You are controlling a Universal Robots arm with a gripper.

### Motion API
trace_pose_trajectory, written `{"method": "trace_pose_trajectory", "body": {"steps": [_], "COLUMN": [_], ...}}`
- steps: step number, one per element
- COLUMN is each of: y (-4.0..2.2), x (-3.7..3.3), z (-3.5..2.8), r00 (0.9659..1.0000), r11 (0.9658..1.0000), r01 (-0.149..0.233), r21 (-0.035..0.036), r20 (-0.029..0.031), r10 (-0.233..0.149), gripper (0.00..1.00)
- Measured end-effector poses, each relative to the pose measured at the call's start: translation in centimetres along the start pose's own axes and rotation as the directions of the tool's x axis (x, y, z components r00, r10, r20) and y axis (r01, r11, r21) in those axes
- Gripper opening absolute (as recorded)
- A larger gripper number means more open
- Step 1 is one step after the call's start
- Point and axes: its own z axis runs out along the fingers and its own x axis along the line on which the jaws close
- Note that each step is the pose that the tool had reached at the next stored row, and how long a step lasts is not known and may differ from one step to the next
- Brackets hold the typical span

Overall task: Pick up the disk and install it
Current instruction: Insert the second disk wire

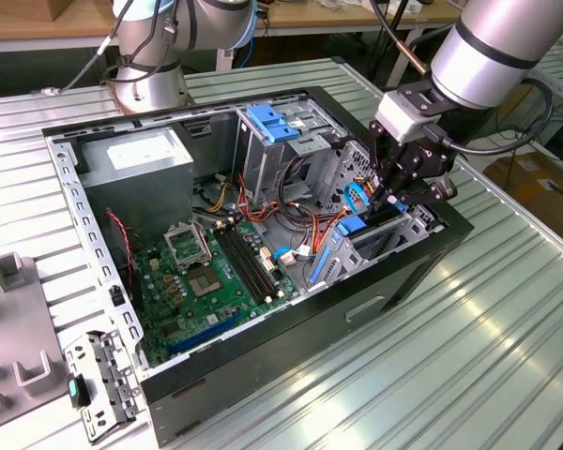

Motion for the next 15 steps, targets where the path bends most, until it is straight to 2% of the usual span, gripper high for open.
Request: {"method": "trace_pose_trajectory", "body": {"steps": [12, 15], "y": [-0.03, -0.03], "x": [0.00, 0.01], "z": [-0.01, 0.15], "r00": [1.0000, 1.0000], "r11": [1.0000, 1.0000], "r01": [-0.001, -0.002], "r21": [0.0042, 0.0043], "r20": [-0.0001, 0.0017], "r10": [0.001, 0.002], "gripper": [0.16, 0.16]}}
